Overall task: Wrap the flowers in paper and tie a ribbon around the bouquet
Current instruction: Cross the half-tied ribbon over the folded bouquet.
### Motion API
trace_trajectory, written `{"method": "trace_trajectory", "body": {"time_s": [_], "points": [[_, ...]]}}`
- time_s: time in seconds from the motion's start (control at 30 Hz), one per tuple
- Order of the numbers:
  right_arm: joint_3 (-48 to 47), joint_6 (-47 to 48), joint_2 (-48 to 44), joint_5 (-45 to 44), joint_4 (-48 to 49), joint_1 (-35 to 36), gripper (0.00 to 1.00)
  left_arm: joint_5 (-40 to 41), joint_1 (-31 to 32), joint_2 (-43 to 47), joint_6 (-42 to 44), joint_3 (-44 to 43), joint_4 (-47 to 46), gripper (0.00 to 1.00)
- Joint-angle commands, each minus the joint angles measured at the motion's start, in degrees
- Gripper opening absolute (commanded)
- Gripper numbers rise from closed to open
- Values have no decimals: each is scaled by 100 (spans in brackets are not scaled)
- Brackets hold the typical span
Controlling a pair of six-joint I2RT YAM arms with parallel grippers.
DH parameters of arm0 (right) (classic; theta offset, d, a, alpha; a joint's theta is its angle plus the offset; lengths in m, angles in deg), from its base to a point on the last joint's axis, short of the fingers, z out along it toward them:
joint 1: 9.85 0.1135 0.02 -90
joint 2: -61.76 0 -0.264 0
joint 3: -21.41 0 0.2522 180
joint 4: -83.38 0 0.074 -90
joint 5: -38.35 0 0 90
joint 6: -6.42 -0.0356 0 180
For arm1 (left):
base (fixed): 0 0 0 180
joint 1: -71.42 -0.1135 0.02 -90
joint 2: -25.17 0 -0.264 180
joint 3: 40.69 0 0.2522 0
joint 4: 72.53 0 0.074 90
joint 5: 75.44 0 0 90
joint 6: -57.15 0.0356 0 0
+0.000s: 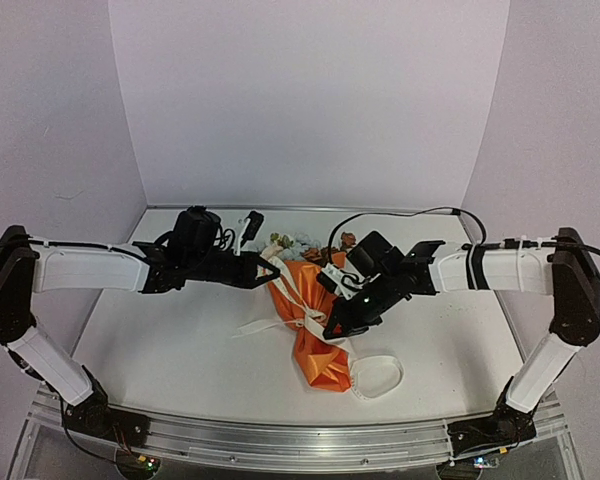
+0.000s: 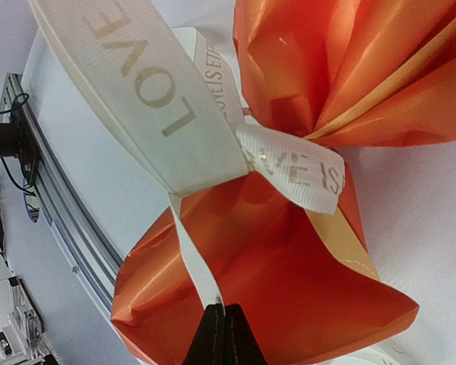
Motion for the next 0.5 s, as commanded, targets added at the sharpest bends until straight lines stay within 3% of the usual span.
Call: {"method": "trace_trajectory", "body": {"time_s": [0.0, 0.27, 0.47], "points": [[-312, -199, 153, -306, -250, 26, 0, 304, -38, 496, -216, 372, 136, 0], [-706, -420, 460, -700, -595, 31, 0, 755, -38, 1011, -653, 1058, 291, 0], [-928, -790, 611, -751, -555, 42, 0, 434, -38, 1108, -720, 1301, -39, 0]]}}
